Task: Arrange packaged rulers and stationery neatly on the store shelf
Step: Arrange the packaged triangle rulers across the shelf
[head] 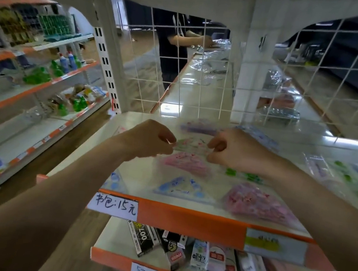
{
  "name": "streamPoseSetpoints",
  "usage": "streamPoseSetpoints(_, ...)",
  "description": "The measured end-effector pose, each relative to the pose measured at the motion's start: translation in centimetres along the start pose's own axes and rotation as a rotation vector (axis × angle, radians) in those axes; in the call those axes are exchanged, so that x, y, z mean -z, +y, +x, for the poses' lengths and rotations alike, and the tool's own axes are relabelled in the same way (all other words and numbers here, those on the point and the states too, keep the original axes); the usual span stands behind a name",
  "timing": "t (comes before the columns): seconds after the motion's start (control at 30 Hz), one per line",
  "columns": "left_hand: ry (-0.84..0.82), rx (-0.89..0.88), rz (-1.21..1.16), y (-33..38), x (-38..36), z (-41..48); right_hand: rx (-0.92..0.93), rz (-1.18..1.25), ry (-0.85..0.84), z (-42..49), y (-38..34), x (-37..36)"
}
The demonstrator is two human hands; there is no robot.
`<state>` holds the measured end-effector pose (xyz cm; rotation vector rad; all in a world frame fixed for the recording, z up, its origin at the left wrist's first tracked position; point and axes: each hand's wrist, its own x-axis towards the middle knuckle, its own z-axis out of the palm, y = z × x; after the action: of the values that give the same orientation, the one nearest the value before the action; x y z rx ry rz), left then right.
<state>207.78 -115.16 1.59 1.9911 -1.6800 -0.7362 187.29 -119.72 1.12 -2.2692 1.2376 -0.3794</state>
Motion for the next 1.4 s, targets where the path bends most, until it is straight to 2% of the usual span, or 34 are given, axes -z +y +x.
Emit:
streamPoseSetpoints(0.17, 0.036, -0.045, 0.219, -0.3, -0.5, -0.3, -0.019, -0.126, -0.034, -0.1, -0.4, -0.8)
streamPoseSetpoints(0.27, 0.023, -0.054, 0.254, -0.3, -0.4, -0.6, -0.036, -0.243, -0.078, -0.5, -0.8, -0.9)
streamPoseSetpoints(0.37, 0.044, -0.019, 0.229, -0.8, 1.2, -1.4, 0.01, -0.352, -0.046, -1.1, -2.2, -0.6)
streamPoseSetpoints(0.47, 0.081, 0.065, 0.144, -2.2, 4.0, -2.6, 0.11, -0.212, -0.068, -1.8, -4.8, -1.3)
streamPoseSetpoints(0.6, 0.022, 0.234, 0.131, -5.3, 6.9, -5.0, 0.302, -0.071, -0.192, -2.2, -8.7, -4.3)
streamPoseSetpoints(0.73, -0.051, 0.344, 0.233, -7.5, 7.0, -6.8, 0.334, -0.022, -0.286, -2.1, -11.4, -7.3)
streamPoseSetpoints(0.93, -0.083, 0.303, 0.309, -8.0, 6.2, -7.5, 0.372, 0.049, -0.317, -1.5, -12.4, -9.1)
streamPoseSetpoints(1.07, -0.078, 0.33, 0.305, -8.1, 6.4, -7.3, 0.298, 0.128, -0.302, -1.1, -11.8, -9.1)
streamPoseSetpoints(1.23, -0.146, 0.35, 0.346, -8.2, 7.2, -6.8, 0.261, 0.23, -0.302, -0.7, -11.2, -8.9)
streamPoseSetpoints(1.33, -0.174, 0.298, 0.255, -8.3, 7.6, -7.1, 0.238, 0.325, -0.309, -0.6, -10.8, -9.3)
streamPoseSetpoints(1.4, -0.094, 0.235, 0.093, -8.3, 7.5, -7.1, 0.231, 0.38, -0.29, -0.6, -10.6, -9.6)
